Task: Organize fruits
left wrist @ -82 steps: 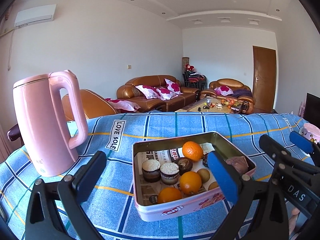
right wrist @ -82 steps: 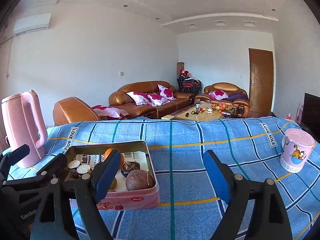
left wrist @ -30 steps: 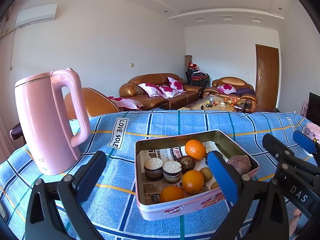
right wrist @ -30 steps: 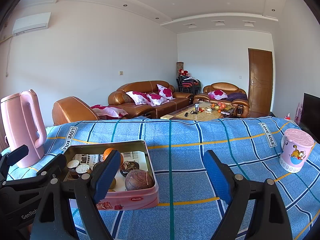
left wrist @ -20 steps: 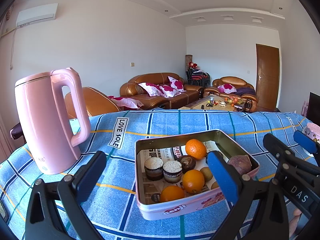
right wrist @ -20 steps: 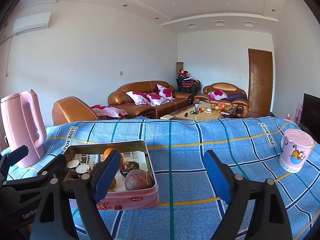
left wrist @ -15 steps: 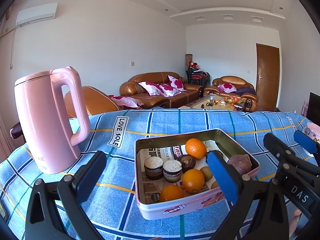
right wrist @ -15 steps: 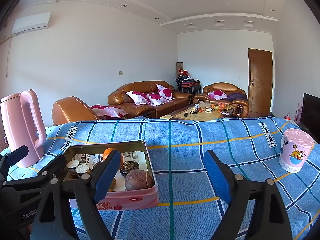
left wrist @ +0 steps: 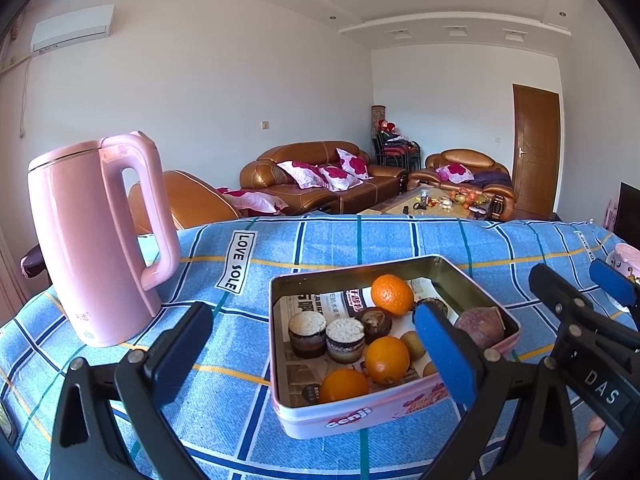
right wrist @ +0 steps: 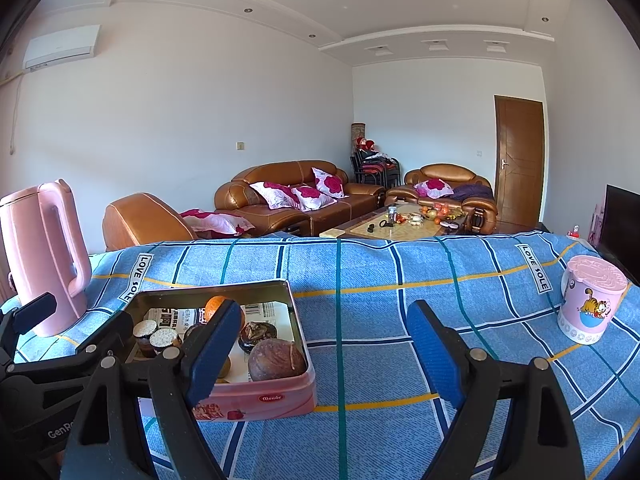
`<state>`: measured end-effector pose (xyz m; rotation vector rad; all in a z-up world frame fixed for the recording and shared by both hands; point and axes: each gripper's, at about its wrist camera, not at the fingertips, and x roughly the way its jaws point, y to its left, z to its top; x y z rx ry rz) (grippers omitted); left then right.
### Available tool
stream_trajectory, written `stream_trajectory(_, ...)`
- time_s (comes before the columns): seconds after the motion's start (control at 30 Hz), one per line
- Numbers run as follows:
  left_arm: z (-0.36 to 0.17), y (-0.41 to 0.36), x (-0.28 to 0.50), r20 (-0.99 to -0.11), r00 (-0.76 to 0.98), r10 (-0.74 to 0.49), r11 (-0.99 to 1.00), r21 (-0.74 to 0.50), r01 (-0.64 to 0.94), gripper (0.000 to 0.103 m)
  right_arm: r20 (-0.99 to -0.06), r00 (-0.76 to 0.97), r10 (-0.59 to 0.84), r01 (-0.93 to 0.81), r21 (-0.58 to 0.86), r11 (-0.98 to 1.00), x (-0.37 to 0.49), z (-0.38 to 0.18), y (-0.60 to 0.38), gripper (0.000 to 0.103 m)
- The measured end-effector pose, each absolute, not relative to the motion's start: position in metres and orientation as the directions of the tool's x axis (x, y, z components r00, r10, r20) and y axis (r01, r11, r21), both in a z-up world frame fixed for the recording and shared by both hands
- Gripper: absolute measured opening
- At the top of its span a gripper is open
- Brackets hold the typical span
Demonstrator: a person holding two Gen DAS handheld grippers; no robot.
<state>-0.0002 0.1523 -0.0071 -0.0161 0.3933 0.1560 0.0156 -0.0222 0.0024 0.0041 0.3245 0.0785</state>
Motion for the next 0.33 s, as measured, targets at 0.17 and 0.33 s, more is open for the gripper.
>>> stream_trajectory(0.17,-0.0062,0.1501,-0.0004,-0.382,0.913,0.145,0.989,0.019,-0.149,0.103,-0.322,0.944,0.076,-0.074,0.019,0.997,0.0164,0.002,-0.022,0.086)
stream_trajectory(0.33,-0.0054,0.1496,-0.0008,-0.388,0.91,0.148,0.988,0.024,-0.15,0.103,-0.347,0.937,0.04,-0.027,0.042,0.999,0.0196,0.0,-0.0305,0.091)
